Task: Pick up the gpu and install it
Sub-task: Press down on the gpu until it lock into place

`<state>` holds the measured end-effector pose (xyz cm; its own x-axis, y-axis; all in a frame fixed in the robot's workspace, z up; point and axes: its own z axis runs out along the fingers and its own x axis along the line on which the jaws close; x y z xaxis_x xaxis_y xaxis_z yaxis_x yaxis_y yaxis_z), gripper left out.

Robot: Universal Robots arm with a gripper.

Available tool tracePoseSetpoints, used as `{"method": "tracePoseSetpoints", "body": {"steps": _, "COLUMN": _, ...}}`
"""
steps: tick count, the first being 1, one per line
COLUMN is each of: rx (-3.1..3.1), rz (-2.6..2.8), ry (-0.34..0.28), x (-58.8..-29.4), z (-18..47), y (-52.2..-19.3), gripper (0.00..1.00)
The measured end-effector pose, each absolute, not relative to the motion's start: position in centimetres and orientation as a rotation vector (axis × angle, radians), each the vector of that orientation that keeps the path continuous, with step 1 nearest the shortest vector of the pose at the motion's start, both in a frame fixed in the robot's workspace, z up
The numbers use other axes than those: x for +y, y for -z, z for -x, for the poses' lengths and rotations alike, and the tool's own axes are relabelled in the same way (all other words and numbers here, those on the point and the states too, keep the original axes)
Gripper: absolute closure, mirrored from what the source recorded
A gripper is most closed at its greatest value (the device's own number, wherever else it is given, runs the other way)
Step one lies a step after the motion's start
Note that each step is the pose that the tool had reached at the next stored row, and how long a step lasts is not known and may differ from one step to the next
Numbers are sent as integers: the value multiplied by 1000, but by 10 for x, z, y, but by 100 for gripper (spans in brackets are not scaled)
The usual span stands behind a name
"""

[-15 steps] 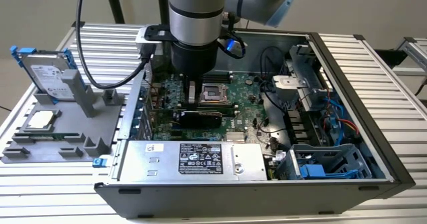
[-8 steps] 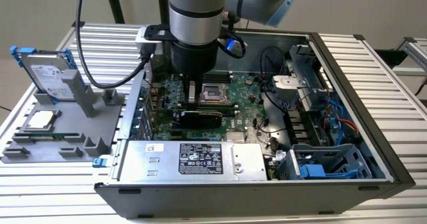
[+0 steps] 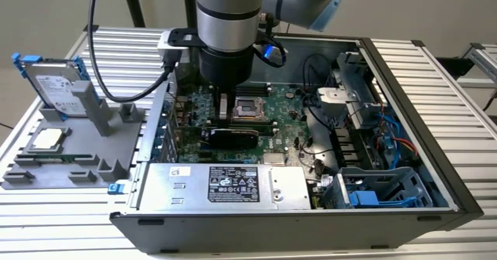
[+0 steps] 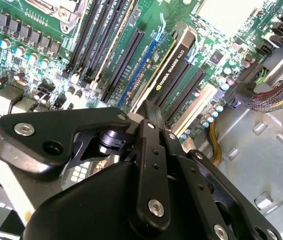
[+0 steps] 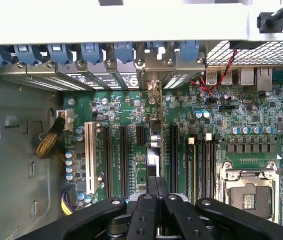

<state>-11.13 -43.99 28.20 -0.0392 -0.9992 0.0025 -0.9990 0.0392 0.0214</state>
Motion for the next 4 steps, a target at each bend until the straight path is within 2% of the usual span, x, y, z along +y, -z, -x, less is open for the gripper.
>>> {"method": "tracePoseSetpoints", "body": {"steps": 4, "rx": -2253, "rz": -2166, "ry": 21, "x": -440, "z": 111, "y": -282, "gripper": 100}}
